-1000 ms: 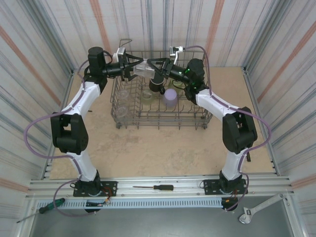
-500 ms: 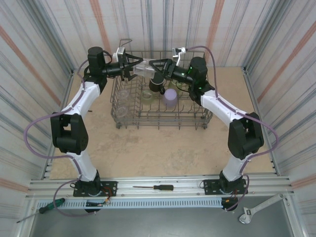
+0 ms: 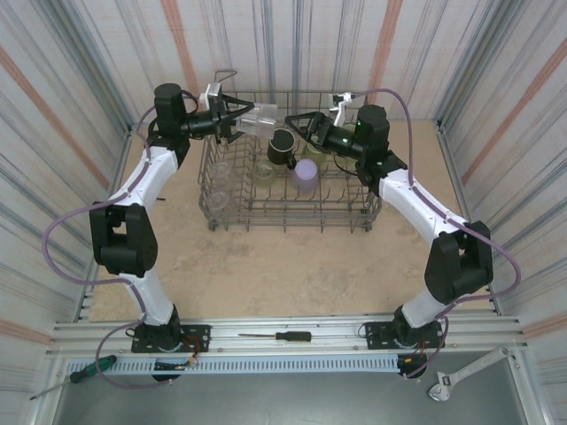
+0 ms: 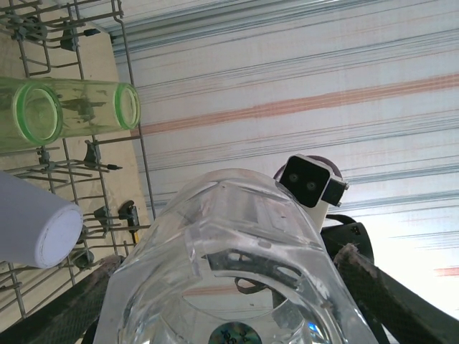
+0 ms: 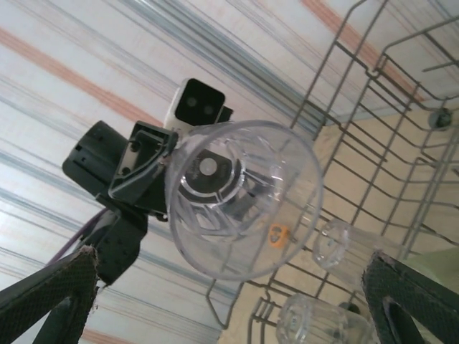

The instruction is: Load the cups into the dish rack

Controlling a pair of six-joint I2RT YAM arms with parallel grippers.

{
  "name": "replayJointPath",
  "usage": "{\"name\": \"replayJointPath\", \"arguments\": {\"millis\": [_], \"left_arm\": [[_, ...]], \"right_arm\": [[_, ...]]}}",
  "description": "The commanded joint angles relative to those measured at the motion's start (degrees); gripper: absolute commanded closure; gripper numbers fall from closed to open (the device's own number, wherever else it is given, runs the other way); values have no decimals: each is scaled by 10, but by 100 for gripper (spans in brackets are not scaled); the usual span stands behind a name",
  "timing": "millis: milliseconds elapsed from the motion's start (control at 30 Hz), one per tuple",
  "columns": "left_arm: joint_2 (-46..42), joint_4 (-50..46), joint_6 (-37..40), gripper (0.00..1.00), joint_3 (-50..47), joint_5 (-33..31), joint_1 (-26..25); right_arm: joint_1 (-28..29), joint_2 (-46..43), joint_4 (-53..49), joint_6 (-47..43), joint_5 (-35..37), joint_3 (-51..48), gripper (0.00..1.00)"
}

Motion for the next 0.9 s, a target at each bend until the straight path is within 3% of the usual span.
{"name": "replayJointPath", "arguments": {"millis": [0,567,867], "left_arm": [[-27,22,-8,100,-2,13,5],[-16,8,0,100,18,3,9],[0,-86,75,100,64,-15,11]], "right_arm": [[-10,-34,-56,-38,13,-8,1],[-65,-144,-249,-131,72,-48,1],[-97,-197,-306,-152,92,-79,1]]}}
